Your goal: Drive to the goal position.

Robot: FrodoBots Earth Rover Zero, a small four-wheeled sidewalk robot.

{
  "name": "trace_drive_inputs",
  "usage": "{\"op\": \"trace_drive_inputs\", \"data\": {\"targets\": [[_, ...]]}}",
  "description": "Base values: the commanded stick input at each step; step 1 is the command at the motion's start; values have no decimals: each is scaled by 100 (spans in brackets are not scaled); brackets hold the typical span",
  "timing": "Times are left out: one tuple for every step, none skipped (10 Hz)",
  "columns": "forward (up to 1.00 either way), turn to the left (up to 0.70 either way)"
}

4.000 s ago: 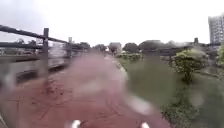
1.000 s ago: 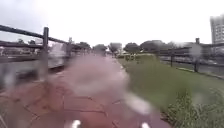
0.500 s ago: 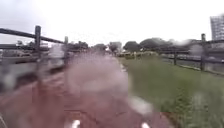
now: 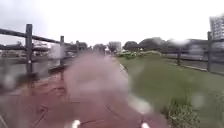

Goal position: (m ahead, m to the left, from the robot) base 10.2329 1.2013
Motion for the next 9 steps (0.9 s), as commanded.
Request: {"op": "trace_drive_inputs", "data": {"targets": [[70, 0], [70, 0], [70, 0], [70, 0], [70, 0], [70, 0], [70, 0], [70, 0], [70, 0]]}}
